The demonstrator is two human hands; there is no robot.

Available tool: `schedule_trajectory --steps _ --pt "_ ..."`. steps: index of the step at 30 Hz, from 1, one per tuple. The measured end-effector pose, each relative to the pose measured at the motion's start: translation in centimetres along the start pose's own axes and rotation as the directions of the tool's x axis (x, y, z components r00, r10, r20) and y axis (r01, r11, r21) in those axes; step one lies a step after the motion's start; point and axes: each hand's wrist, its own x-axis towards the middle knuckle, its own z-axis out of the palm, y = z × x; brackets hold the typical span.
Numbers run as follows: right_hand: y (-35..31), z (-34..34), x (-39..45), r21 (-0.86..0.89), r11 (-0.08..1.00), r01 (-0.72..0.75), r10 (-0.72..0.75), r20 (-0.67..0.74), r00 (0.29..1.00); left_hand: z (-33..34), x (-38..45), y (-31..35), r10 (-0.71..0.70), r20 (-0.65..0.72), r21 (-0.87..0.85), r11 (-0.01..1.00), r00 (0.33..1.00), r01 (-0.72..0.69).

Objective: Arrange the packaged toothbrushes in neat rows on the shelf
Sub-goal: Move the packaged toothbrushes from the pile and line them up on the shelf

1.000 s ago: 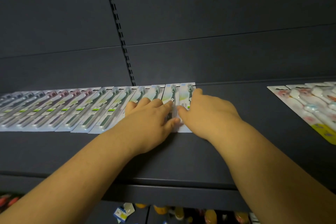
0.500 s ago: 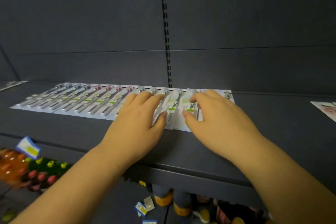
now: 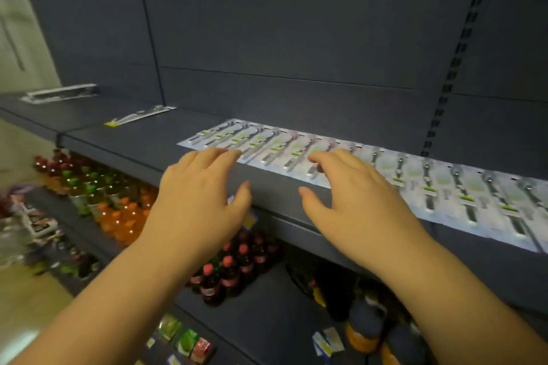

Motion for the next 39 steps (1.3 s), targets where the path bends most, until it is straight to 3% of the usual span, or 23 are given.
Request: schedule_trajectory --steps 8,20,27,39 --pt "-13.4 9.1 6.2 0.094 0.990 0.107 -0.113 0.067 0.991 -3.7 -2.0 -17.9 -0.103 0.011 0.074 0.992 0.995 0.102" --pt "-24.9 19.5 15.7 0.212 0.955 0.208 -0.230 0.085 0.969 -5.2 -2.0 -34.4 -0.274 -0.041 0.155 0.948 0.961 0.277" --pt "-31.0 28.2 24.2 0.345 0.904 0.253 -0.265 -0.012 0.964 -3.7 1.9 -43.4 -0.330 -0.079 0.225 0.913 0.941 0.339" --pt "-42.9 40.1 37.8 0.442 0.876 0.191 -0.229 0.033 0.973 -2.5 10.9 -59.3 -0.427 -0.073 0.299 0.853 0.901 0.428"
